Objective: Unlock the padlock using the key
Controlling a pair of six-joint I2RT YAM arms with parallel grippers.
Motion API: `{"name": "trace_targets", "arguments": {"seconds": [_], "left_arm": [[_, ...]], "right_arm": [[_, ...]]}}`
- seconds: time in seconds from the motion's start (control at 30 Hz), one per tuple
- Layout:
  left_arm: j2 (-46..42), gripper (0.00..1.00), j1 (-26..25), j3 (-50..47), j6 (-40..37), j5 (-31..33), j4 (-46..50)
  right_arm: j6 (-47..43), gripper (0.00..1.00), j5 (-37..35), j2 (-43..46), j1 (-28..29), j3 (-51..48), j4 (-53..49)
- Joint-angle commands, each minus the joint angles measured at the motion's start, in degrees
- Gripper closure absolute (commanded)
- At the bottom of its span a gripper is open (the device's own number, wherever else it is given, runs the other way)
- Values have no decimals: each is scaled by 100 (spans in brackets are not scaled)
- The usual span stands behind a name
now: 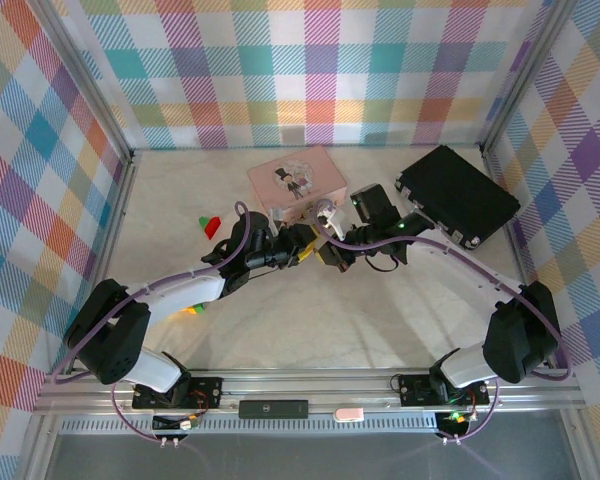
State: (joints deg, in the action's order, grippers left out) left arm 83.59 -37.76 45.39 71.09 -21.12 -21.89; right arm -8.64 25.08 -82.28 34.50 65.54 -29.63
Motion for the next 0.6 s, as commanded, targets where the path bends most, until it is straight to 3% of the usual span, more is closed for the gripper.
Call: {"name": "trace_targets", "arguments": {"seconds": [0.0, 0.1, 0.3, 0.57], "left_arm": [[-114, 60, -12, 152, 45, -88, 5], [-149, 64, -12, 146, 86, -121, 3], [-227, 87, -5, 56, 58, -39, 144], [-446, 100, 40, 187, -311, 117, 723]], "right_arm": [[-125, 100, 320, 3, -22, 192, 54], [-77, 100, 321, -25, -17, 155, 217], [-58, 100, 237, -33, -22, 117, 352], [18, 100, 36, -33, -22, 110, 539]]}}
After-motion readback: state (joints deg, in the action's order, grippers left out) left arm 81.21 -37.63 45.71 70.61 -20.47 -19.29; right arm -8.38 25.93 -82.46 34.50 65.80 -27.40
